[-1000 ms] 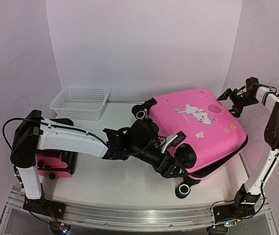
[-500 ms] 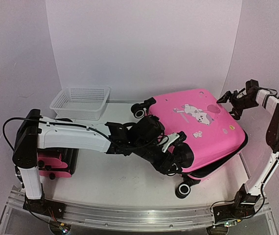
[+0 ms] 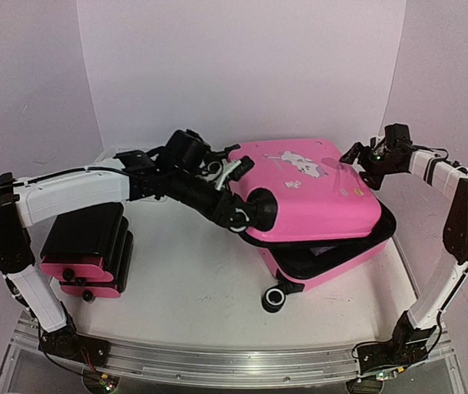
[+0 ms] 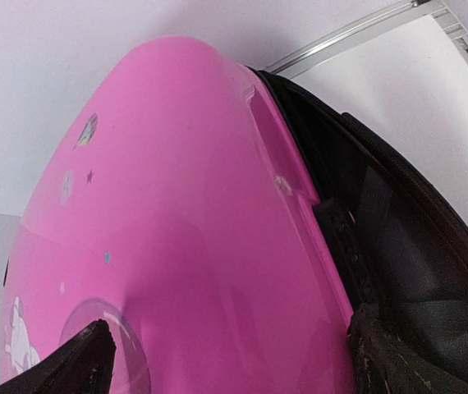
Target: Open, take out, and arrange the luggage
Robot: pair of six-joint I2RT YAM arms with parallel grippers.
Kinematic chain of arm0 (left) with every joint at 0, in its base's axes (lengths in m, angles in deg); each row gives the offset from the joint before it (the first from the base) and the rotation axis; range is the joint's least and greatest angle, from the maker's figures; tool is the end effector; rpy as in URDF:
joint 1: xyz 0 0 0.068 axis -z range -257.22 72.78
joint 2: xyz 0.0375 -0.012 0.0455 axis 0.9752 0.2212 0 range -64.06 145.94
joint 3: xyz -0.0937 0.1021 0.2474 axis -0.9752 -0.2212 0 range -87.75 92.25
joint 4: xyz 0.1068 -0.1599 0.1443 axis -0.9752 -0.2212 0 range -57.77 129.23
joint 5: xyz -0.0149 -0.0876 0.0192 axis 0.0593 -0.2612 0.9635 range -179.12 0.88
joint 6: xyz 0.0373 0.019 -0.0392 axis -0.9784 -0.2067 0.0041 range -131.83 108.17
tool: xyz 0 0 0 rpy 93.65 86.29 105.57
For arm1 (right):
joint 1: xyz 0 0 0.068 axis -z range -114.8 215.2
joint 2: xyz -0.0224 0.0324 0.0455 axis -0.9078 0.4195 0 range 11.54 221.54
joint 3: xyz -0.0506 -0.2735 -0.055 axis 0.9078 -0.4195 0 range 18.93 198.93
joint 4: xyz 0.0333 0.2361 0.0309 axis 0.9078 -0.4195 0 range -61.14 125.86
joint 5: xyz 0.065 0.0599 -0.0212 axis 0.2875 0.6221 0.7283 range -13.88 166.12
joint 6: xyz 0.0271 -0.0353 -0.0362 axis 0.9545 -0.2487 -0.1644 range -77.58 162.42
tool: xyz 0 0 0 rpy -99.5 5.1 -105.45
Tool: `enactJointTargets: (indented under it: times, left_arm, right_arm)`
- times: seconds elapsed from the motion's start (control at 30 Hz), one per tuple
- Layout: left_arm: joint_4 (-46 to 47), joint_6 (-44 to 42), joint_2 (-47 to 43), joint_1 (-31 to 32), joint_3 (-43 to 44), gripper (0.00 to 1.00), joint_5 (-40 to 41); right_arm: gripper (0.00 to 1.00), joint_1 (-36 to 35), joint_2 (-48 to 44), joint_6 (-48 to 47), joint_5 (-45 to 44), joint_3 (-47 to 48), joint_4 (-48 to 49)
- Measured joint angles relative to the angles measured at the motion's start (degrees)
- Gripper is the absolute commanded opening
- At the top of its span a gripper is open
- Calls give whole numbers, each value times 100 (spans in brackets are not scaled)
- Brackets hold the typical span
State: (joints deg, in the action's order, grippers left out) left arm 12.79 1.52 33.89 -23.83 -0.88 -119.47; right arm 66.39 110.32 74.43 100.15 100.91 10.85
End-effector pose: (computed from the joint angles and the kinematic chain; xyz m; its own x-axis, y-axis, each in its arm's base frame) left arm 0.2068 -0.3127 0.3357 -0.5685 0.4310 -0.7007 0.8226 0.3005 -0.4826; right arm 0.3753 0.0088 0.3044 -0.7159 0.4992 -0.4881 0.1123 0.7723 0.6253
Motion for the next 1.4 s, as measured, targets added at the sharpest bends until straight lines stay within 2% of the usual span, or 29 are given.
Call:
enactJointTargets:
  times: [0.17,0.33,0.47,0.57,0.63,0.87,1.03,1.13,1.23,1.4]
  left_arm:
    - [-136,-101,-387,-713,0,0,-260]
    - [-214,-125,-448,-997,13,0,-293]
    - [-83,-114,-446,-1001,61,0,-111]
    - [17,-74,-446,-1001,221,0,-48]
    - [68,0,-446,-1008,295,0,-35]
    - [138,186,-446,-1021,389,0,15]
    - [195,223,-446,-1021,428,0,133]
    - [184,284,-446,-1021,588,0,236]
    - [201,317,-444,-1016,787,0,420]
    - [304,291,-232,-1016,1309,0,669]
  right_arm:
    - [98,-518,0,129,-201,199,48]
    - [98,-660,-160,-72,-48,459,-350]
    - [98,7,-457,-313,461,750,-1191]
    - [98,623,-308,-739,70,1329,-1873]
    - [98,780,-63,-997,-181,1661,-2087]
    - [87,560,1220,-1755,-299,1878,-2476]
    - [77,317,1784,-2072,-343,1878,-2573]
    - [64,199,1910,-2194,-407,1880,-2570]
    - [56,136,1974,-2238,-413,1878,-2551]
    - [32,33,1993,-2116,-455,1394,-2223]
